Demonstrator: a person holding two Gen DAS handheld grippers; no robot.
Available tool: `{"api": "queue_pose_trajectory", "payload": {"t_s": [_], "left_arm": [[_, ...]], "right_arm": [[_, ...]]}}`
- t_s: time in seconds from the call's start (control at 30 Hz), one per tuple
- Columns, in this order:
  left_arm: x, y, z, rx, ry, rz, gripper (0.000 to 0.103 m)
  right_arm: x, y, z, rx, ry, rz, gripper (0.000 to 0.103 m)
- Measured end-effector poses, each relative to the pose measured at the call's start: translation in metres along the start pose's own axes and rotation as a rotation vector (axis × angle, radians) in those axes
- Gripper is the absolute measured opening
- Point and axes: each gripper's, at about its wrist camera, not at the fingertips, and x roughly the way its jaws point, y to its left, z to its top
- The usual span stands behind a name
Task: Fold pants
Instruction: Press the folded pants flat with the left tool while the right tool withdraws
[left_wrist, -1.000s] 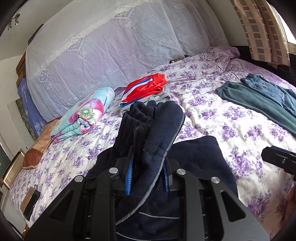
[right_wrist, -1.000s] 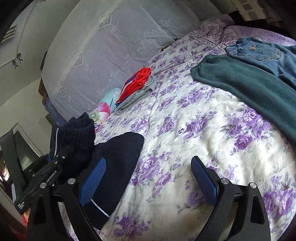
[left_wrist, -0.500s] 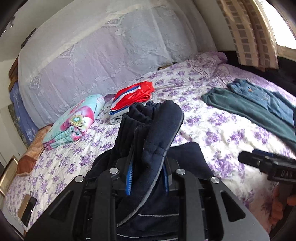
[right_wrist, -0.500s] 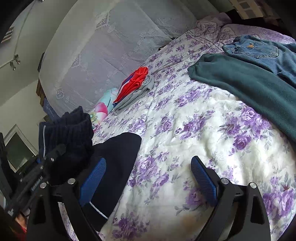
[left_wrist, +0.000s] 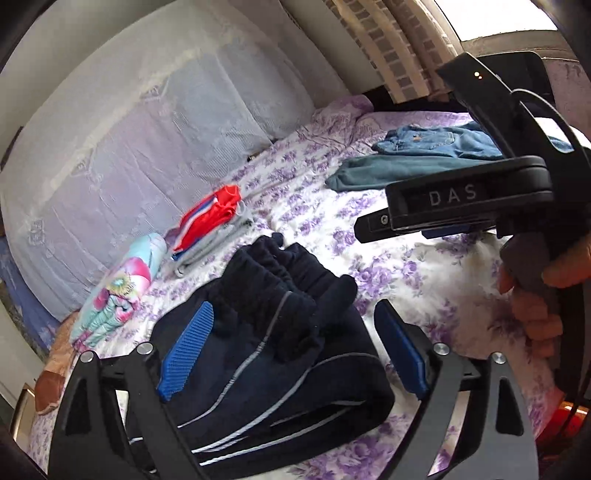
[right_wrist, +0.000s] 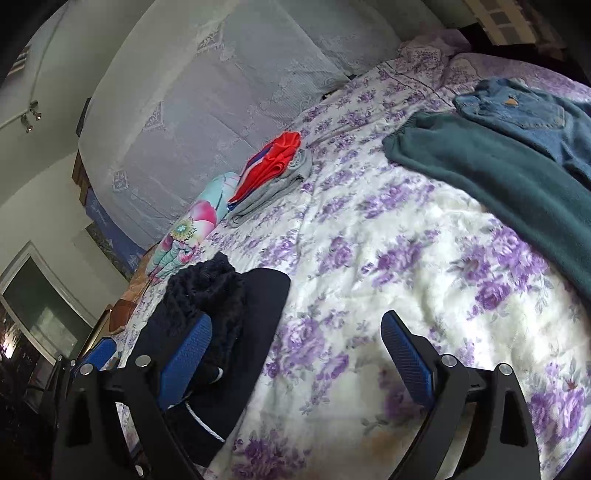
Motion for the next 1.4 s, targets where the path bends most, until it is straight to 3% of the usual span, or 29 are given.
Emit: {"api": "queue_pose_trajectory", "payload": {"t_s": [0.1,0.17,0.27,0.33,0.57,0.67,0.77,0.87,0.93,1.03,1.13,1.23,1.33,1.4], "left_arm": [[-0.003,0.029,-0.004,-0.054,0.018,0.059,0.086],[0.002,0.057,-0.011,-0.109,0.052,0.111,0.086],[0.018,0.098,-0.024,-0.214,0.134,0.146,0.086],[0.027,0.115,-0.033,-0.268,0.177,0.126,0.086],[0.062,0.097,-0.054,-0.292,0.252,-0.021,0.086],[0.070,0.095,-0.063,-0.317,0.268,-0.053,0.085],[0.071,0.102,-0.069,-0.352,0.287,-0.113,0.085],[0.069,0.099,-0.071,-0.347,0.287,-0.113,0.085],[0.066,0.098,-0.070,-0.342,0.278,-0.109,0.085],[0.059,0.110,-0.067,-0.373,0.245,-0.155,0.084],[0.059,0.123,-0.055,-0.426,0.221,-0.196,0.084],[0.065,0.121,-0.037,-0.414,0.200,-0.216,0.084],[0.081,0.101,-0.033,-0.372,0.250,-0.265,0.084],[0.087,0.090,-0.041,-0.374,0.272,-0.248,0.084]], "right_arm": [[0.001,0.032,0.015,-0.109,-0.028,0.012,0.093],[0.008,0.060,0.022,-0.211,-0.031,0.020,0.084],[0.024,0.099,0.024,-0.414,-0.042,-0.062,0.068],[0.029,0.110,0.022,-0.494,-0.053,-0.135,0.066],[0.031,0.081,0.014,-0.457,0.026,-0.256,0.066],[0.048,0.079,0.011,-0.457,0.084,-0.239,0.066],[0.063,0.080,0.012,-0.475,0.082,-0.264,0.066],[0.080,0.054,0.027,-0.343,0.106,-0.305,0.062],[0.065,0.048,0.031,-0.285,0.067,-0.260,0.058],[0.038,0.062,0.021,-0.379,0.045,-0.244,0.058],[0.029,0.067,0.002,-0.445,0.099,-0.245,0.058],[0.036,0.071,-0.003,-0.458,0.139,-0.209,0.058],[0.056,0.080,-0.001,-0.486,0.165,-0.200,0.058],[0.071,0.078,0.009,-0.468,0.149,-0.217,0.058]]}}
